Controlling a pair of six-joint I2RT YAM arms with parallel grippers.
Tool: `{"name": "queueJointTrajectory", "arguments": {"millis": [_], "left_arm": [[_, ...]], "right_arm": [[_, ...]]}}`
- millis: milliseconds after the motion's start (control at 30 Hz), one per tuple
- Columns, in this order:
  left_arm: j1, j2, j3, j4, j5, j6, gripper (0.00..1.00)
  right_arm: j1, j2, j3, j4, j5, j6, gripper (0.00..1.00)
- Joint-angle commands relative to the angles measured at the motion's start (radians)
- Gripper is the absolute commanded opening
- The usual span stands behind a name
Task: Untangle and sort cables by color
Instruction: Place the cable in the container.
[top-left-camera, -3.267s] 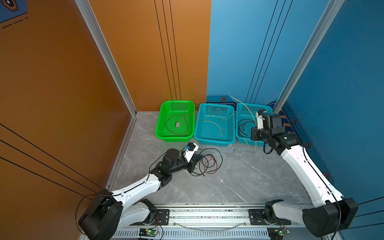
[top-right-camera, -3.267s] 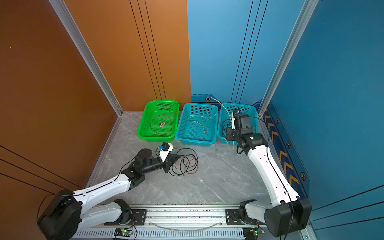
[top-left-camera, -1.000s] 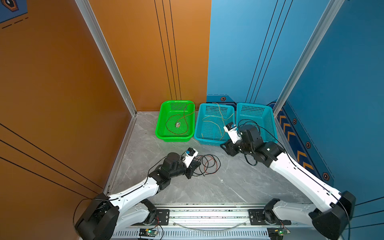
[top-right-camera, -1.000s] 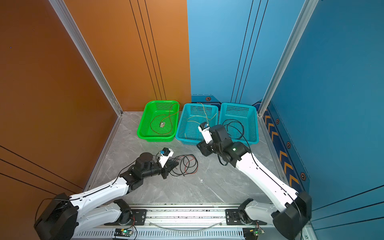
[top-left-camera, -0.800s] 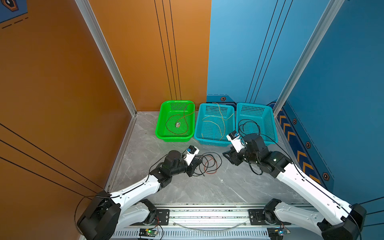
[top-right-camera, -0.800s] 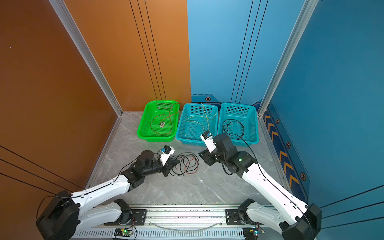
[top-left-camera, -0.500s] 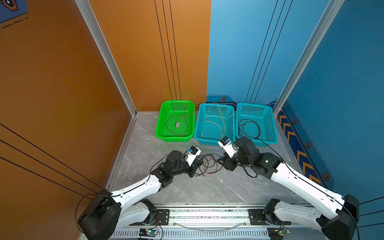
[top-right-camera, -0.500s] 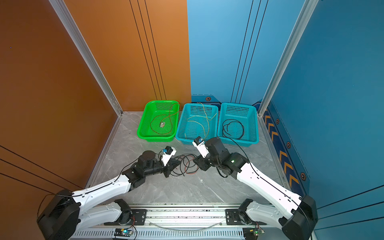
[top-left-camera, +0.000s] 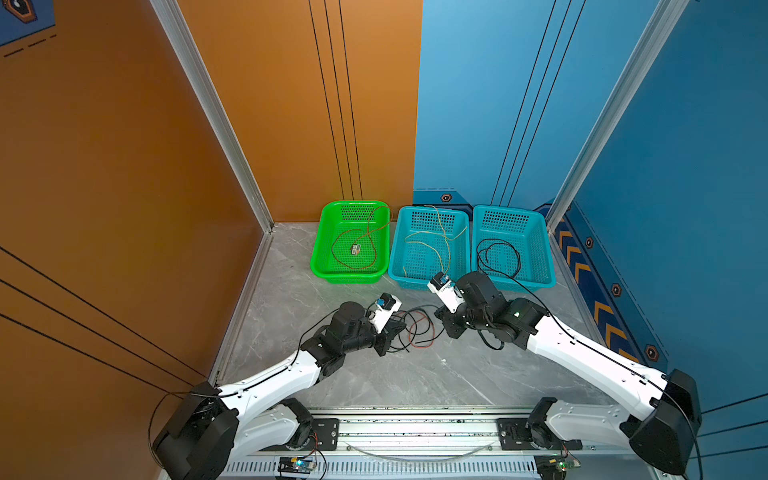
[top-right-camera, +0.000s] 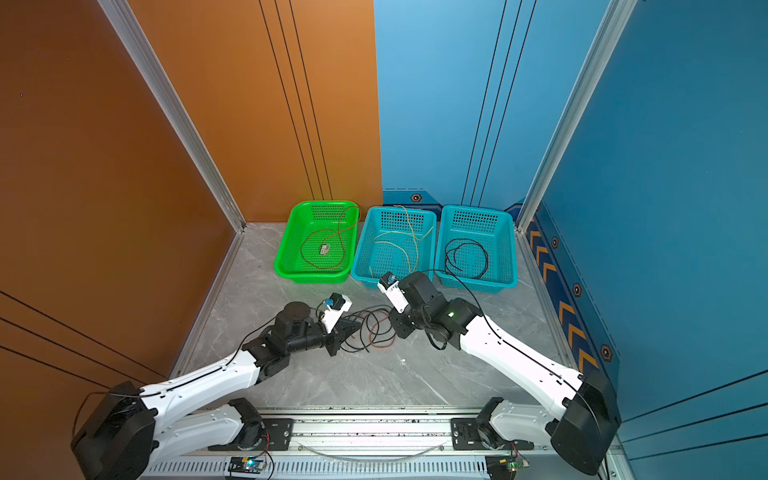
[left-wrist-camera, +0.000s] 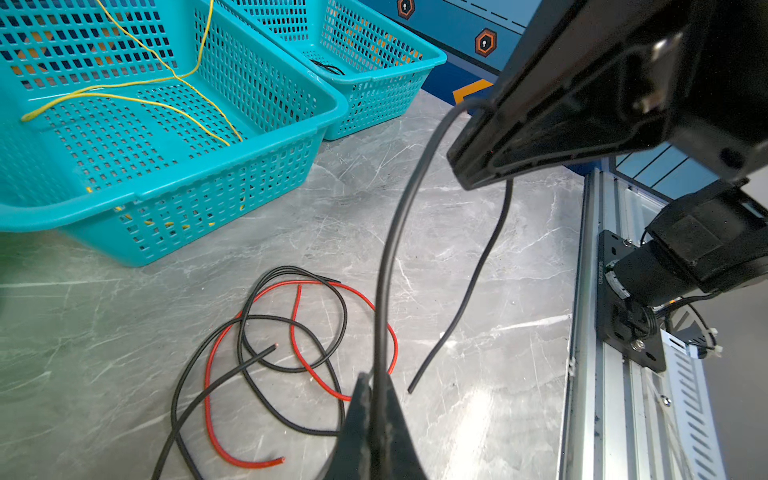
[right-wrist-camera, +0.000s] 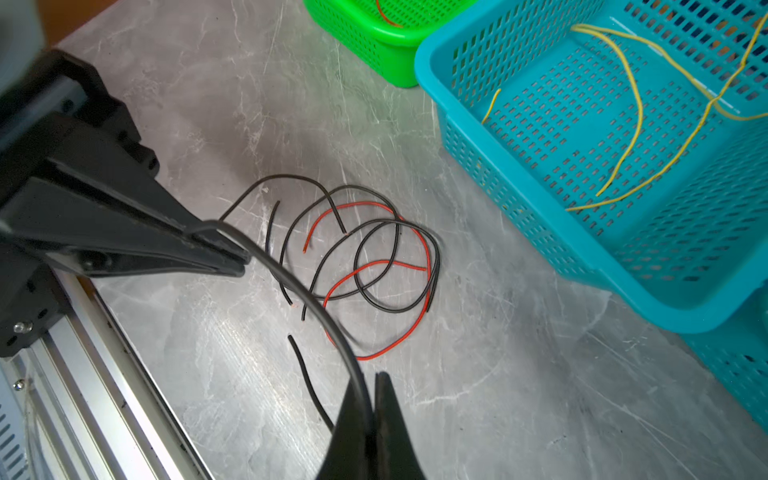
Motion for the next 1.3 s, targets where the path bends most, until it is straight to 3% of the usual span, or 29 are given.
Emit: {"name": "queueJointTrajectory", "arguments": {"millis": [0, 233, 300, 567, 900, 1267], "left_arm": [[-0.007, -0.016, 0.024, -0.012, -0.029, 0.011, 0.22], [-0.009, -0.016, 0.018, -0.012, -0.047, 0.012, 0.90], [-0.009, -0.026, 0.014, -0.016, -0.063, 0.012, 0.98], [-0.010, -0.060, -0.013, -0.022, -0.097, -0.002, 0.98], [-0.015, -0.059, -0.012, -0.035, -0.133, -0.031, 0.98], [-0.018, -0.064, -0.022, -0.043, -0.169, -0.041, 0.98]], "right_arm": [[-0.010, -0.012, 0.043, -0.021, 0.065, 0.003, 0.00], [-0.093, -0.020, 0.146, -0.062, 0.182, 0.032, 0.00], [-0.142, -0.027, 0.183, -0.062, 0.197, 0.055, 0.00], [-0.406, -0.013, 0.364, -0.091, 0.228, 0.132, 0.00], [-0.679, 0.183, 0.575, -0.093, 0.185, 0.186, 0.00], [-0.795, 0.489, 0.759, -0.099, 0.152, 0.212, 0.00]]}}
